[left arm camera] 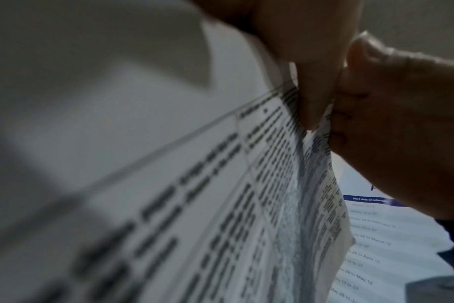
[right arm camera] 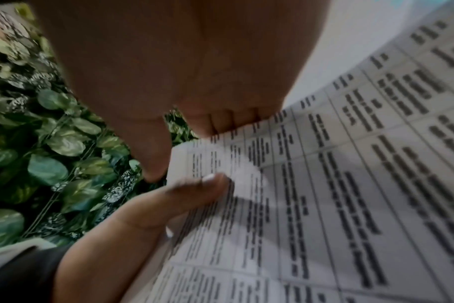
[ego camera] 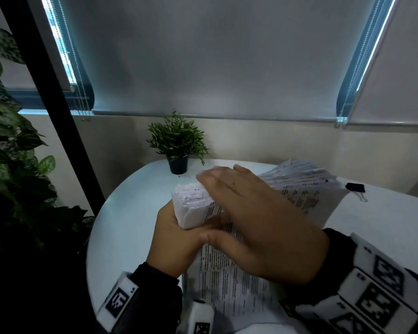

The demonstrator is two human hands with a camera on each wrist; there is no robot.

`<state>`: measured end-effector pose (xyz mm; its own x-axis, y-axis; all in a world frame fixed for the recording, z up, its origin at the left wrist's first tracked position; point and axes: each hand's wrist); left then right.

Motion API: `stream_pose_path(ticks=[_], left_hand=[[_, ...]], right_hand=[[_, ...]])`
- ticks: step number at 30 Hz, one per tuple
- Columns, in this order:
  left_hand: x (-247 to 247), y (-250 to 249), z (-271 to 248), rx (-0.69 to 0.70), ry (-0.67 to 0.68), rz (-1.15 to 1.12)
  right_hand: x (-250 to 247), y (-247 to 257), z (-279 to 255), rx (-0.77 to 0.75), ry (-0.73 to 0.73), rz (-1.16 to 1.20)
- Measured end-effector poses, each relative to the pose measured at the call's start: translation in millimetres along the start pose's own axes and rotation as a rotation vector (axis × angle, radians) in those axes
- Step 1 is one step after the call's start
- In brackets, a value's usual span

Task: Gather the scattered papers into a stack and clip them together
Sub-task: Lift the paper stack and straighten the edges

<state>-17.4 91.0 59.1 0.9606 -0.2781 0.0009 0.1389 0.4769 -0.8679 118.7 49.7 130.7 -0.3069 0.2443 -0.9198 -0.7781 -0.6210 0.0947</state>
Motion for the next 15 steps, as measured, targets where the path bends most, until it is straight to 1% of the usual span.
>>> stream_pose_path(ticks=[2, 3, 5, 6, 8, 9, 10, 12, 13, 15], left_hand=[[-0.5, -0.4, 1.3, 0.013, -0.005, 0.017], [-0.9, 0.4, 0.7, 0.008, -0.01, 0.004], [-1.7, 2.2, 0.6, 0.007, 0.0, -0.018], [-1.1, 1.5, 1.0, 0.009, 0.015, 0.001], [-1.3, 2.5, 1.5, 0.012, 0.039, 0.022], [-1.2, 1.8, 1.3, 0.002, 0.03, 0.013], [-1.8, 2.2, 0.5, 0.001, 0.016, -0.001], [-2.0, 4.8, 0.0, 0.011, 0.009, -0.012], [-0.2, 2.8, 0.5, 0.017, 0.013, 0.0], [1.4, 2.5, 0.1, -0.005, 0.013, 0.004]], right_hand=[[-0.1, -2.6, -0.6, 0.042, -0.12, 0.068], [-0.6, -4.0, -0.3, 0.057, -0.154, 0.078], [-0.8, -3.9, -0.4, 0.007, -0.08, 0.056], [0.0, -4.0, -1.5, -0.025, -0.068, 0.063], [0.2, -4.1, -1.9, -0.023, -0.174, 0.115], [-0.2, -5.1, -1.9, -0.018, -0.22, 0.119], [-0.8, -5.1, -1.7, -0.027, -0.201, 0.105], [0.6, -5.0, -4.0, -0.089, -0.087, 0.093], [0.1, -4.1, -5.6, -0.098, -0.083, 0.12], [-2.9, -2.5, -5.9, -0.086, -0.14, 0.125]])
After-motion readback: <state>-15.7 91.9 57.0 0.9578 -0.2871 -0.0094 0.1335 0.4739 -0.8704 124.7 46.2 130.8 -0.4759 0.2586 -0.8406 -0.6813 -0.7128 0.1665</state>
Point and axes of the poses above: each hand's wrist, its own z-axis towards the middle knuckle, its own x-axis out of the palm, y = z × x, and after that the axes turned 8 degrees about y, right-handed
